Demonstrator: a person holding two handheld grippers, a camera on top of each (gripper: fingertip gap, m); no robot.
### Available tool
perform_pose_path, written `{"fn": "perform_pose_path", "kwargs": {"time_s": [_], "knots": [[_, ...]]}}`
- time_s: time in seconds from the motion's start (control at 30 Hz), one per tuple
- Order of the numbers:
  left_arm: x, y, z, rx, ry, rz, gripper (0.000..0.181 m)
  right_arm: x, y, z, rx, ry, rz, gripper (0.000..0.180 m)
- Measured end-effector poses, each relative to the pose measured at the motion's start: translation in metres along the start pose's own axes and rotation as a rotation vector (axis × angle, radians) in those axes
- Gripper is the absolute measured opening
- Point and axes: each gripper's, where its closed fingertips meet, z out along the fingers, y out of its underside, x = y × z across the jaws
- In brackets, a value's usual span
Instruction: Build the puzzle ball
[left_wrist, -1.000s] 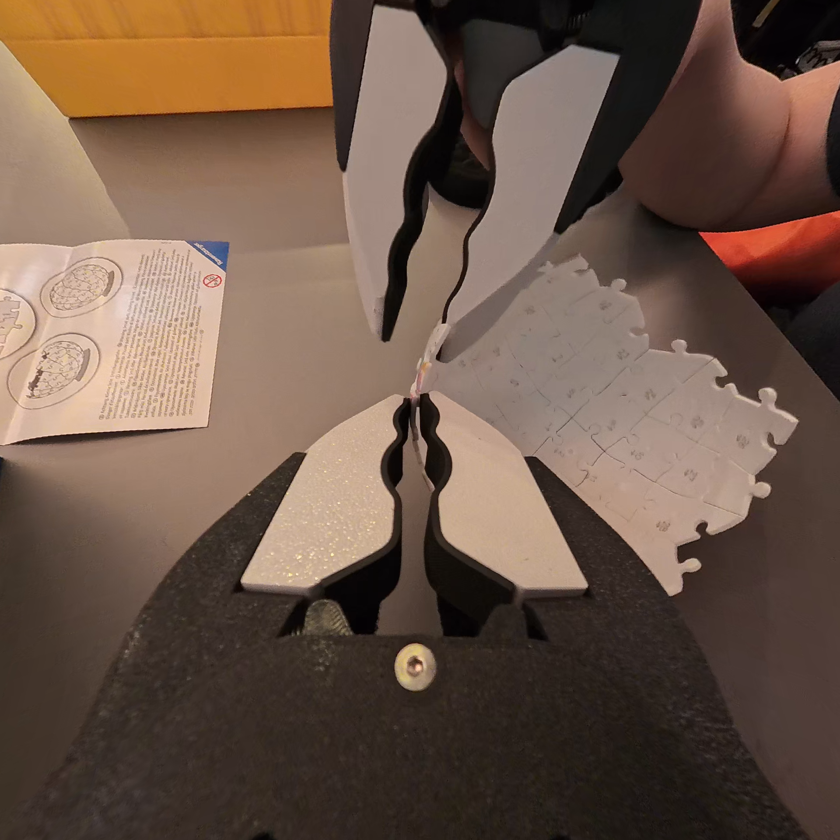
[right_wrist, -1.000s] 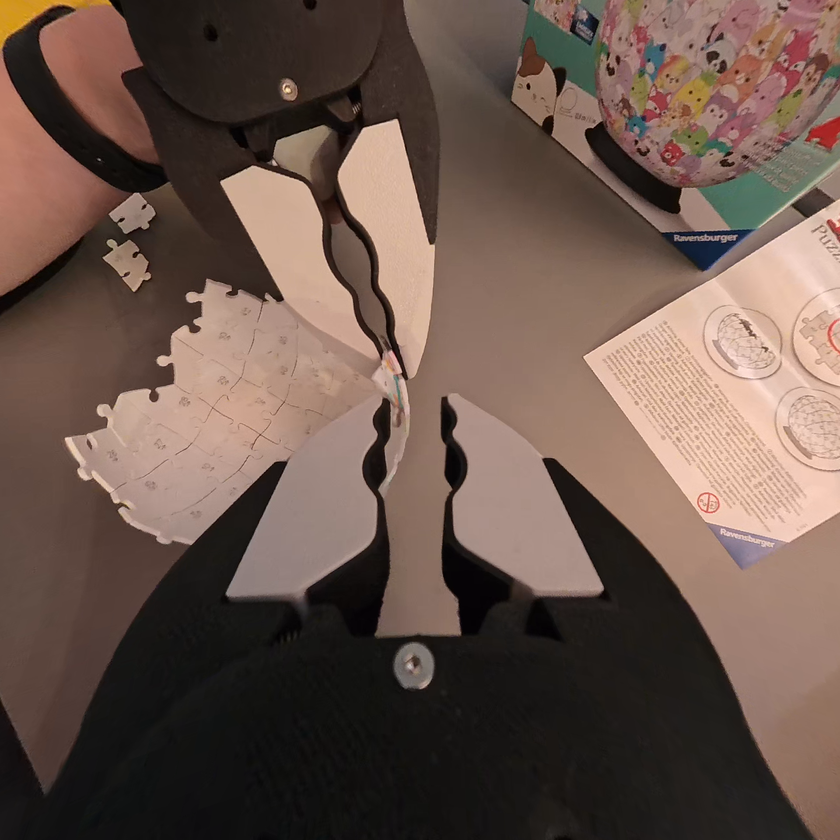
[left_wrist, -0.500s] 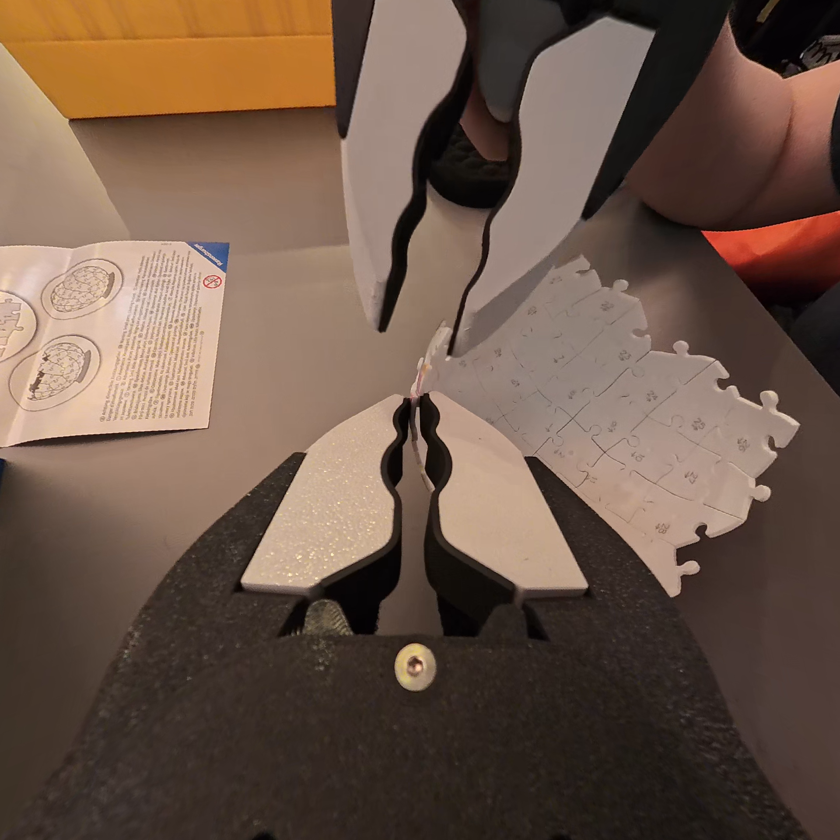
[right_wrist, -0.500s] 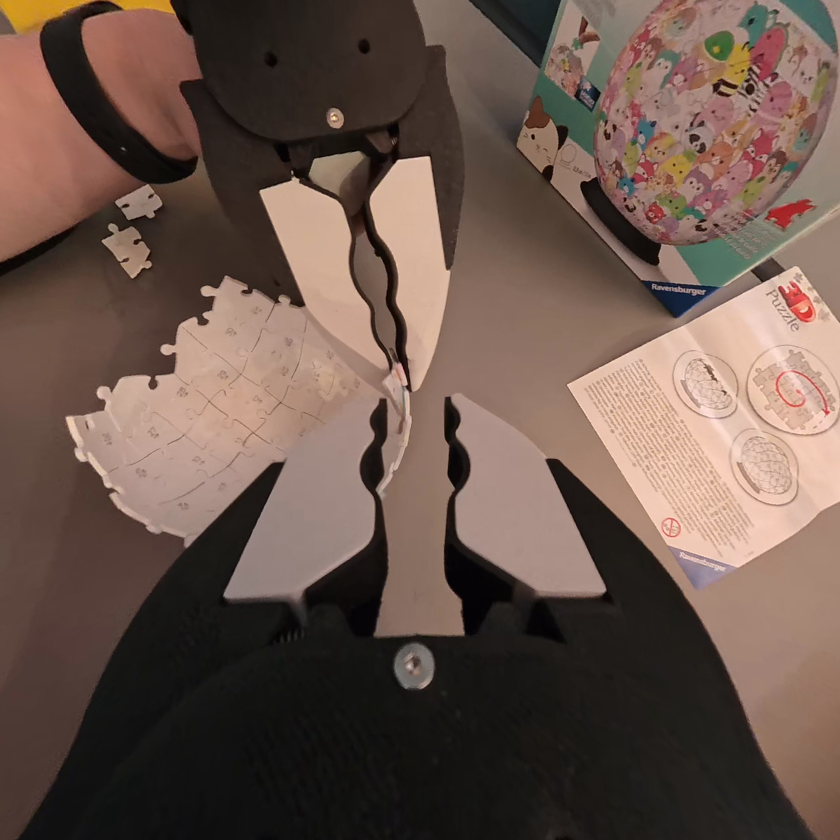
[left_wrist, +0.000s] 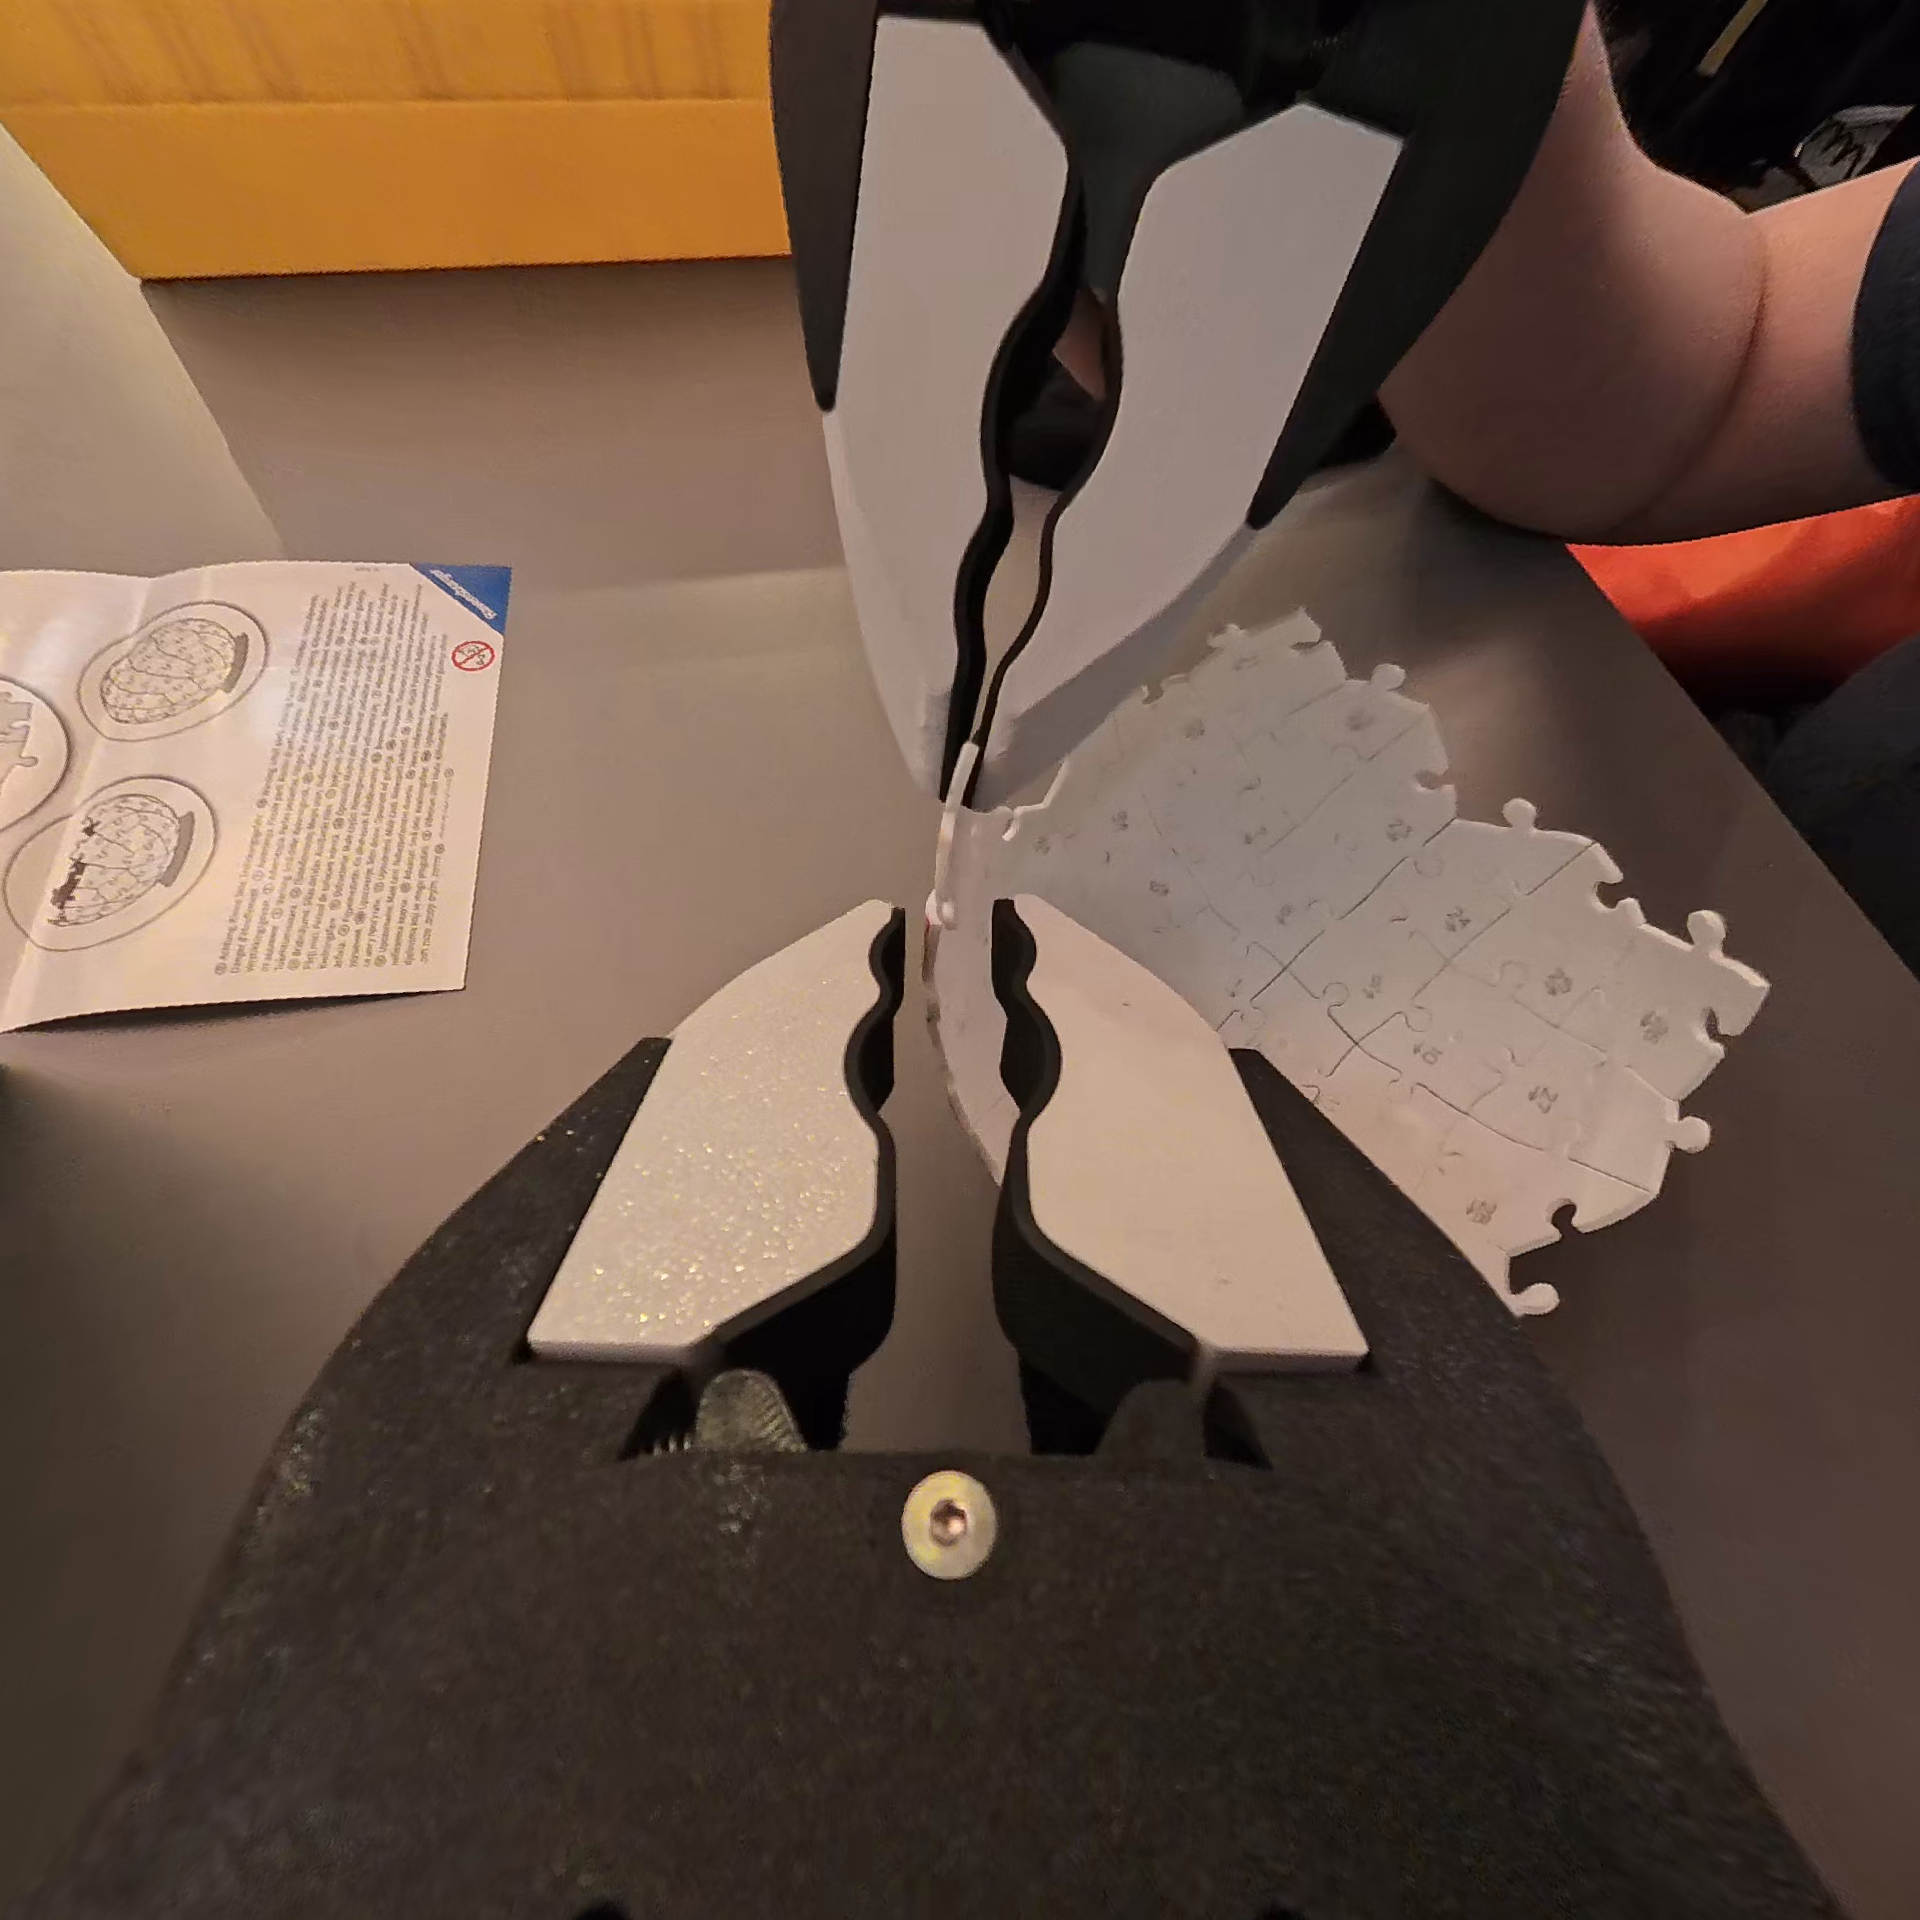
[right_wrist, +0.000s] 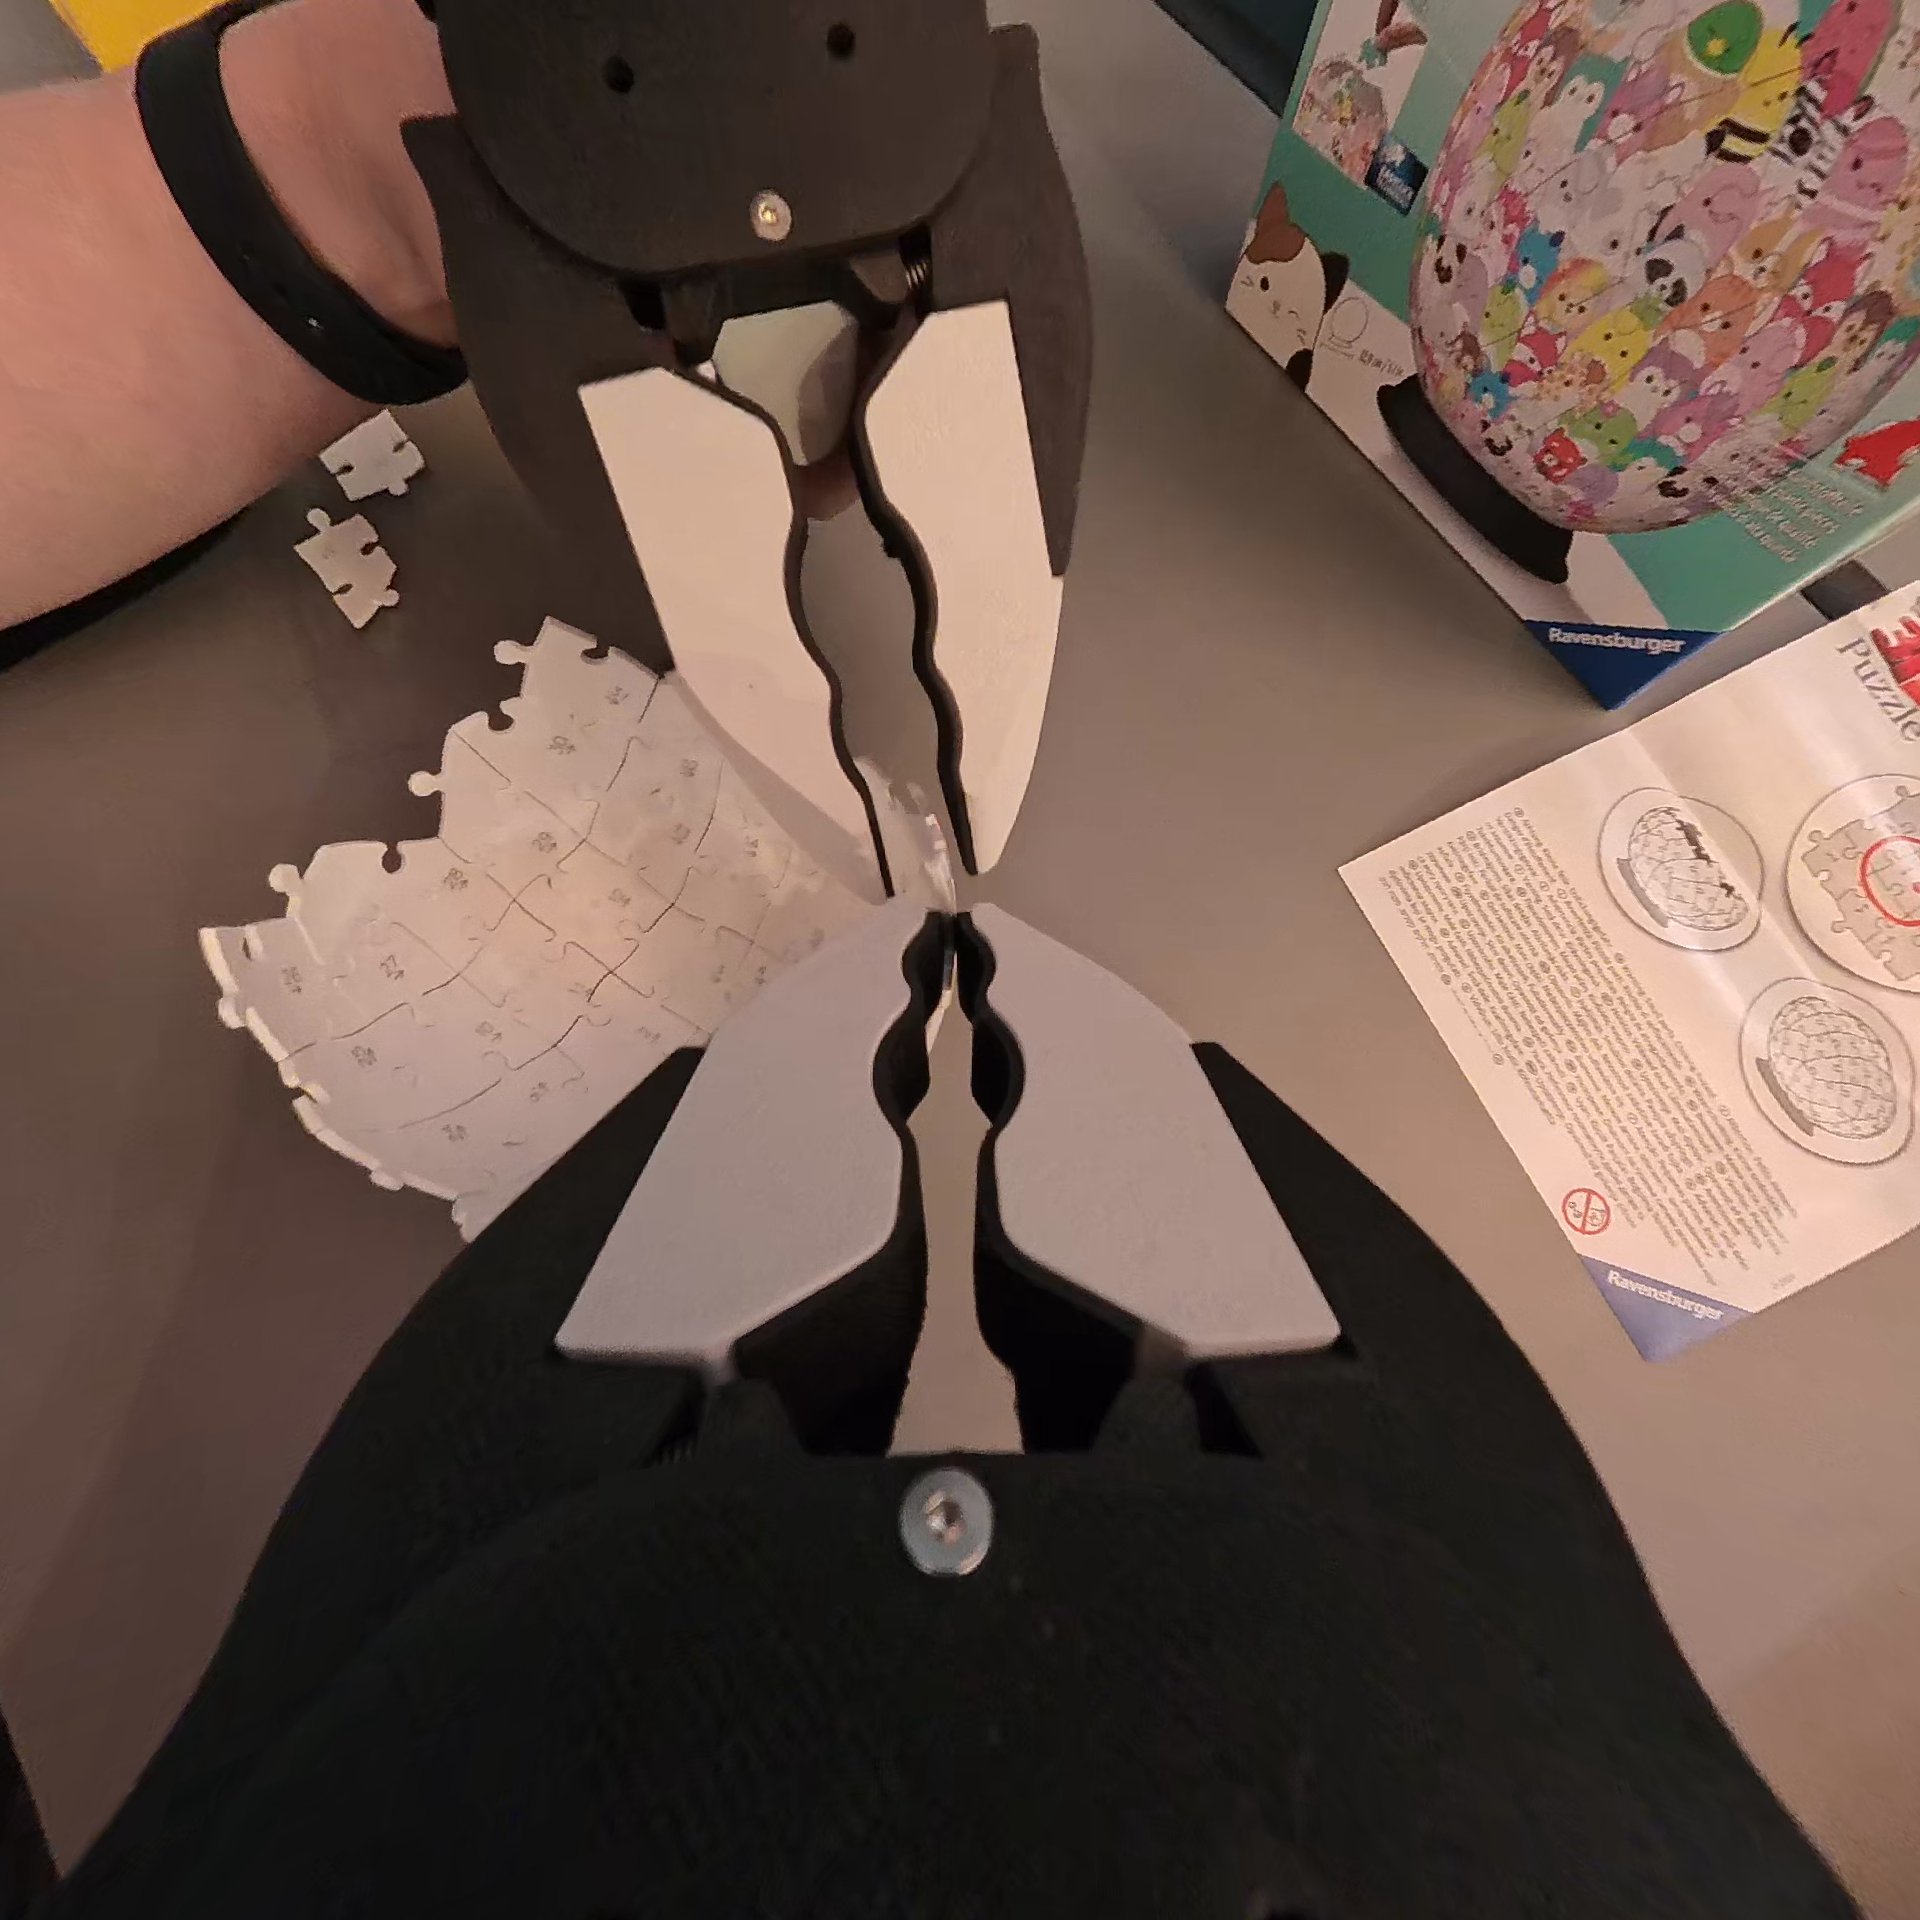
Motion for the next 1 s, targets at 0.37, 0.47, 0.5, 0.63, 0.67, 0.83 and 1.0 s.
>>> {"fn": "perform_pose_path", "kwargs": {"time_s": [0.37,0.47,0.5,0.63,0.67,0.83,1.0], "knots": [[-0.006,-0.003,-0.008,0.017,-0.009,-0.067,0.012,0.0,0.001,0.003,-0.029,0.018,-0.039,0.003],[-0.005,-0.003,-0.006,0.004,-0.003,-0.063,0.012,0.001,0.001,0.003,-0.039,0.025,-0.042,0.003],[-0.005,-0.003,-0.005,0.001,-0.005,-0.061,0.012,0.001,0.001,0.003,-0.043,0.026,-0.039,0.003],[-0.005,0.001,0.0,-0.024,-0.01,-0.055,0.01,0.001,0.0,0.003,-0.044,0.034,-0.04,0.003],[-0.004,0.001,0.002,-0.029,-0.005,-0.05,0.008,0.001,0.0,0.003,-0.046,0.036,-0.041,0.003],[-0.004,0.003,0.004,-0.04,-0.007,-0.035,0.005,0.002,0.0,0.003,-0.051,0.051,-0.046,0.003],[-0.004,0.003,0.004,-0.032,-0.007,-0.038,0.004,0.003,-0.001,0.003,-0.053,0.076,-0.059,0.003]]}}
